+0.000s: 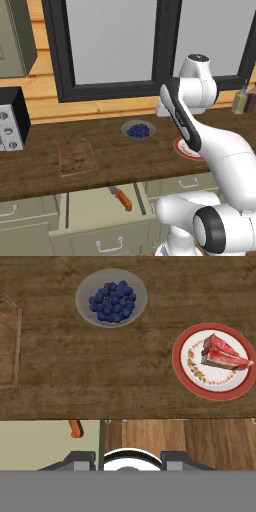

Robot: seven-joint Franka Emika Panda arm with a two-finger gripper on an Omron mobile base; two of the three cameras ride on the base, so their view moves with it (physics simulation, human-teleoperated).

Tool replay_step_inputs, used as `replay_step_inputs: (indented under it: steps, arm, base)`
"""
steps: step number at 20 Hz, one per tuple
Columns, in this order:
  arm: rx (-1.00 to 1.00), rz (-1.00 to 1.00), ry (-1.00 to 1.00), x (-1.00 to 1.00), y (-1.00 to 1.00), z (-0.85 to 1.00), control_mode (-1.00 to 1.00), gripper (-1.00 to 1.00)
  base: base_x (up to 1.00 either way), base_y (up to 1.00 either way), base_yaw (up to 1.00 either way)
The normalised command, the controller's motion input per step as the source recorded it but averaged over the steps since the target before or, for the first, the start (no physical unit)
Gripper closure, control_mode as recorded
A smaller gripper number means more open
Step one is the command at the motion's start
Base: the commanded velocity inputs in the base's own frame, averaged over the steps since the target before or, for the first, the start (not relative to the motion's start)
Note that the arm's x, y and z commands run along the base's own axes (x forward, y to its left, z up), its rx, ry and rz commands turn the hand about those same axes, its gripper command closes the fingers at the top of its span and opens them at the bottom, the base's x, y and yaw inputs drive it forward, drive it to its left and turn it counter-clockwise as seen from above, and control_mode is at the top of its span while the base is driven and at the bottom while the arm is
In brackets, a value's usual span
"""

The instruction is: Pick up the knife from the drawer and place it on the cutting board. Then place the meat from the plate to the cutting board.

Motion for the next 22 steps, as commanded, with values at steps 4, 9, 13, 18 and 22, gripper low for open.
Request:
replay_step_inputs:
  steps: [4,9,13,18,22]
  arm:
    - [0.00,0.00,0.00,-0.16,0.00,-0.01,-1.00,-1.00]
    - [-0.01,0.00,0.00,-0.53,0.00,-0.21,-1.00,-1.00]
    - [-0.07,0.00,0.00,-0.62,0.01,-0.55,-1.00,-1.00]
    - [-0.07,0.00,0.00,-0.40,0.18,-0.68,-1.00,-1.00]
    - [-0.02,0.00,0.00,-0.23,0.14,-0.56,-1.00,-1.00]
  base:
    - [0.00,0.00,0.00]
    - [0.00,0.00,0.00]
    - [0.00,0.00,0.00]
    - [0.00,0.00,0.00]
    - [0.00,0.00,0.00]
